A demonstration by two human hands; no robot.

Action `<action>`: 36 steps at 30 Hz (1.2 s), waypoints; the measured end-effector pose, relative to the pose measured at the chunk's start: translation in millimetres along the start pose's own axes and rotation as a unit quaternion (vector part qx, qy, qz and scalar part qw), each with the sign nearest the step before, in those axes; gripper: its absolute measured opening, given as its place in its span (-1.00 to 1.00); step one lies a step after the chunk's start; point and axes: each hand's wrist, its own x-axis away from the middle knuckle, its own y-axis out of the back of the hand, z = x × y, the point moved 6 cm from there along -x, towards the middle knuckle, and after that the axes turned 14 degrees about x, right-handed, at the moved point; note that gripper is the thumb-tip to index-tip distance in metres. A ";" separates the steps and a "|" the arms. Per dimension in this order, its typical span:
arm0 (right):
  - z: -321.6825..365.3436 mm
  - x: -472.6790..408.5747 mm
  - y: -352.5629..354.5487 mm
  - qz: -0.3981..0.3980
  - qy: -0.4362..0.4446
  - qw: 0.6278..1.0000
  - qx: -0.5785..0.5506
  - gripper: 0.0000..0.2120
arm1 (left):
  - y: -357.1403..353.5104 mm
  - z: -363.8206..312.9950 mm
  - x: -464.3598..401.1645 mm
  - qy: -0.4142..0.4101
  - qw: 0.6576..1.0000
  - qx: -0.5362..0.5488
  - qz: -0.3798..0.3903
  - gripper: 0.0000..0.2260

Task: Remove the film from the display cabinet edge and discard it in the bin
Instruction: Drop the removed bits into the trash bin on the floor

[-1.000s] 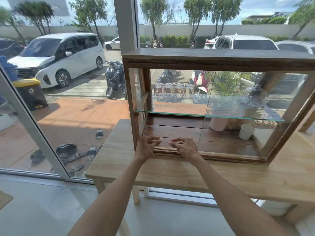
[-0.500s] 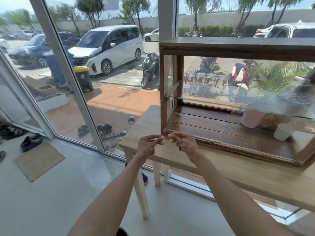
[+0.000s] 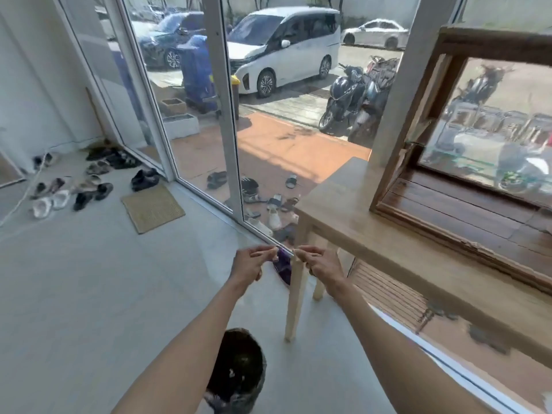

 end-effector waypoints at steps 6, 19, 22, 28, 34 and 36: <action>-44.3 10.5 -108.6 0.082 -0.031 0.994 0.058 -0.89 | 113.0 69.5 34.4 0.070 0.992 -0.011 -0.108 -0.85; -104.1 11.6 -211.7 0.113 -0.016 0.975 0.191 -0.90 | 186.5 160.9 50.6 0.140 0.974 -0.092 -0.151 -0.84; -110.7 2.8 -217.5 0.110 -0.014 0.972 0.206 -0.89 | 193.9 166.2 41.7 0.146 0.969 -0.143 -0.138 -0.81; -126.6 -1.9 -223.0 0.199 -0.051 0.943 0.260 -0.81 | 210.2 175.1 39.9 0.178 0.955 -0.221 -0.082 -0.72; -118.6 -2.8 -219.3 0.231 -0.065 0.927 0.288 -0.72 | 222.8 165.9 40.4 0.194 0.944 -0.261 -0.059 -0.66; -112.2 -3.7 -219.2 0.242 -0.058 0.924 0.291 -0.70 | 221.2 158.5 36.7 0.188 0.942 -0.274 -0.049 -0.66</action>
